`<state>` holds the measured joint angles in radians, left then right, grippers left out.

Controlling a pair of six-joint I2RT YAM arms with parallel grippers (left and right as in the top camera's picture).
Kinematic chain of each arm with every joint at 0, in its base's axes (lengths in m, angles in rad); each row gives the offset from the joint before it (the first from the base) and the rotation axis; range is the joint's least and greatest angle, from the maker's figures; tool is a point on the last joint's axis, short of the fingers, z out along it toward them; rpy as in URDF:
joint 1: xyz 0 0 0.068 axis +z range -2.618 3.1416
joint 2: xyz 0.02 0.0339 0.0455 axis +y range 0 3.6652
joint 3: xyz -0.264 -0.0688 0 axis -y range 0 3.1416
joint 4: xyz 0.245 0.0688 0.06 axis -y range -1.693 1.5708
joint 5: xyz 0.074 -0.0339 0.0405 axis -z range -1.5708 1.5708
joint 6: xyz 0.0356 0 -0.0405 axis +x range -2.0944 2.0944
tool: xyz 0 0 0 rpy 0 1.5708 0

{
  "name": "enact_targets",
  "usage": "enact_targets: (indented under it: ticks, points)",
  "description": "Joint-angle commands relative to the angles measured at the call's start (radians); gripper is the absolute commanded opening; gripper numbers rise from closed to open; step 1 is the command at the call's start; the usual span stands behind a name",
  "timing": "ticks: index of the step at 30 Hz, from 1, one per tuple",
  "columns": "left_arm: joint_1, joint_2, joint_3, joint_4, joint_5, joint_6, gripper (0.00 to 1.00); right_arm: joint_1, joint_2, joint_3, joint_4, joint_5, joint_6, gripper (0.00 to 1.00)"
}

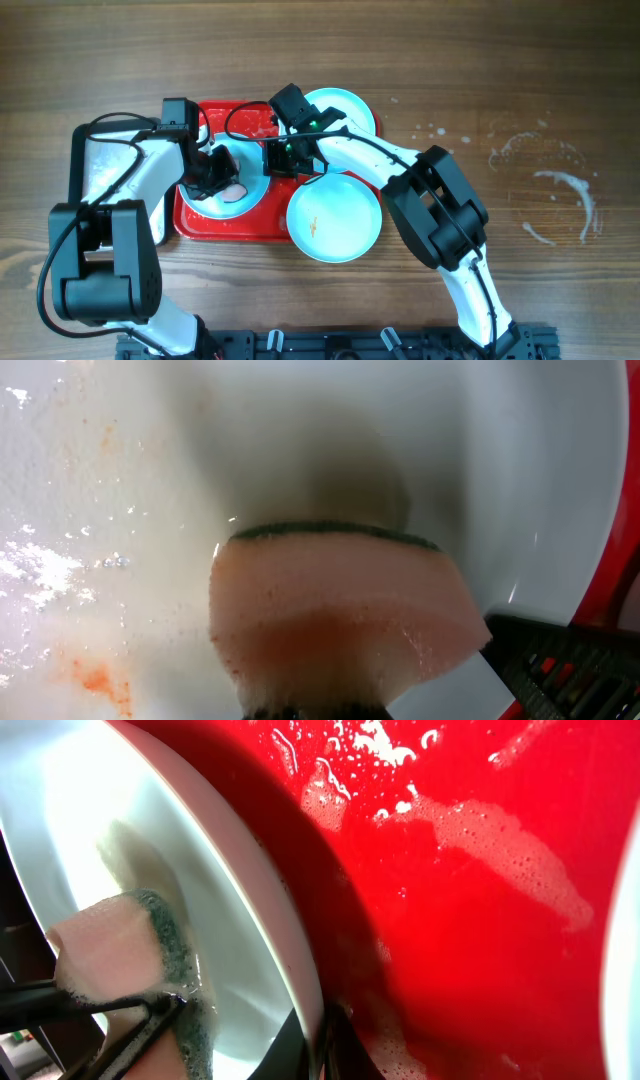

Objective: Clean dirty plates on tray and stack at the side
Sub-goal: 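Scrub the held plate's surface with the sponge in the left gripper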

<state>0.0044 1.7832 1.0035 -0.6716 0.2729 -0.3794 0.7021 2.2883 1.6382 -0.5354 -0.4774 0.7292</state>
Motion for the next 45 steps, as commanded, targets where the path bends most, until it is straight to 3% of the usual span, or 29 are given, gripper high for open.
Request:
enact_targets:
  ticks: [1, 9, 21, 25, 30, 35, 41, 45]
  points:
    - [-0.014, 0.048, -0.05, 0.018, -0.057, 0.005, 0.04, 0.045, 0.045, -0.035, 0.001, -0.045, 0.006, 0.04]
    - [-0.014, 0.048, -0.05, 0.231, -0.057, 0.005, 0.04, 0.044, 0.045, -0.035, 0.005, -0.047, 0.004, 0.04]
    - [-0.014, 0.048, -0.05, 0.024, -0.044, 0.005, 0.04, 0.043, 0.045, -0.035, 0.008, -0.044, 0.003, 0.04]
    - [-0.014, 0.048, -0.05, 0.143, 0.018, 0.005, 0.04, 0.043, 0.045, -0.035, 0.009, -0.044, 0.003, 0.04]
    - [-0.013, 0.048, -0.05, 0.233, -0.109, 0.004, 0.04, 0.042, 0.045, -0.035, 0.008, -0.043, 0.004, 0.04]
    - [-0.013, 0.048, -0.016, 0.073, -0.153, 0.004, 0.04, 0.04, 0.045, -0.035, 0.027, 0.016, 0.02, 0.04]
    - [-0.013, 0.048, 0.157, -0.317, -0.193, 0.004, 0.04, 0.023, 0.045, -0.035, 0.029, 0.174, 0.043, 0.04]
    - [-0.013, 0.048, 0.219, -0.467, -0.258, -0.001, 0.04, 0.02, 0.045, -0.035, 0.026, 0.223, 0.068, 0.04]
